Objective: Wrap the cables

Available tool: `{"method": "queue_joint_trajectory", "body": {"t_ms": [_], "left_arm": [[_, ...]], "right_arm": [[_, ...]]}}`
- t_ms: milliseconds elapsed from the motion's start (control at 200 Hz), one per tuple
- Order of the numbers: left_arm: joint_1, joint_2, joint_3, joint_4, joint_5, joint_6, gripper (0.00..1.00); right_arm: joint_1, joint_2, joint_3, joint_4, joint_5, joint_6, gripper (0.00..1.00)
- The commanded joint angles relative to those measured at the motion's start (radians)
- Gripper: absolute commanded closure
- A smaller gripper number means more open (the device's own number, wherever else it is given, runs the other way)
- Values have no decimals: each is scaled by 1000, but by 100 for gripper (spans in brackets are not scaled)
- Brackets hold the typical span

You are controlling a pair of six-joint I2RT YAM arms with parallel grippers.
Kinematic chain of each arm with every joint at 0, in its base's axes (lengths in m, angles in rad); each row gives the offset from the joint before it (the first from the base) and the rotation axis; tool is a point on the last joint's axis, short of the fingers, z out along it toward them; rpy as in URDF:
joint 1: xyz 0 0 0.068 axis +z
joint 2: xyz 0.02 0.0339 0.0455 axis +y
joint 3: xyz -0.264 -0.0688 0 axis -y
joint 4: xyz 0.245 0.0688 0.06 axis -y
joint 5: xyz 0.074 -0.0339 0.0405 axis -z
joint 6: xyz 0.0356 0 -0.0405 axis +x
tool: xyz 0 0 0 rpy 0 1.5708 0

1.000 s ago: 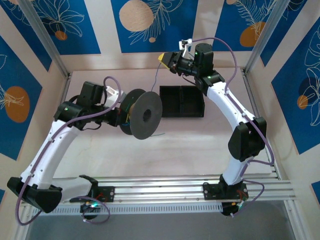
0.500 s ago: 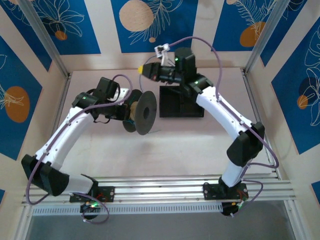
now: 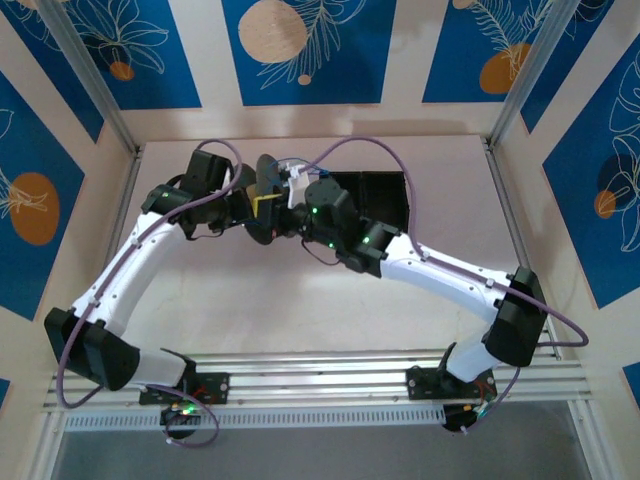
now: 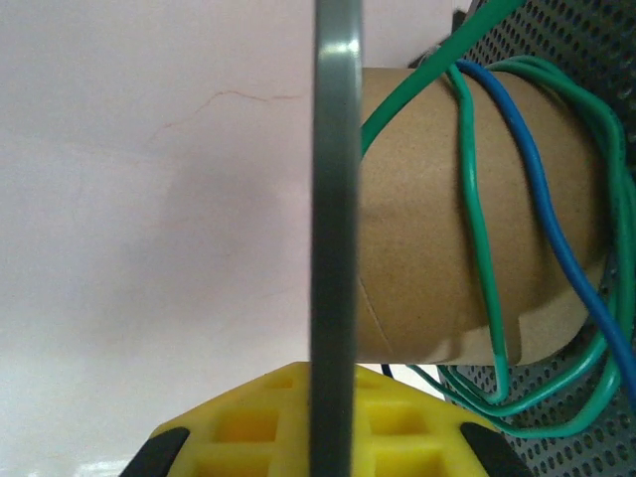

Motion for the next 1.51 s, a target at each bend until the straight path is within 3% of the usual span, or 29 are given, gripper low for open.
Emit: {"method": "queue_joint_trajectory", "body": {"t_ms": [0, 230, 350, 555, 715, 800, 910, 1035, 1140, 1316, 1501], "left_arm": [[50, -67, -22, 197, -74, -185, 100], [65, -135, -29, 270, -113, -313, 100], [74, -173, -44, 324, -81, -360, 100], [98, -231, -73, 375, 66, -396, 100], [98, -249, -53, 329, 79, -312, 100], [99, -252, -40, 302, 54, -258, 100], [99, -254, -35, 310, 47, -209, 100], [98, -246, -23, 318, 62, -158, 100], [98, -246, 3, 312, 65, -91, 100], [98, -238, 73, 249, 78, 53, 100], [99, -245, 115, 189, 101, 172, 100]], "right_arm": [[71, -73, -58, 102, 133, 43, 100], [92, -108, -196, 75, 317, 290, 100], [69, -118, -279, 74, 349, 445, 100], [-80, -122, -380, 145, 198, 582, 100], [-132, -131, -382, 227, 64, 524, 100], [-130, -161, -374, 203, 27, 478, 95], [-141, -204, -399, 228, -80, 454, 81], [-159, -256, -395, 200, -210, 410, 50], [-178, -305, -383, 138, -302, 367, 36], [-268, -392, -355, 31, -460, 331, 31], [-360, -445, -252, -130, -542, 252, 31]]}}
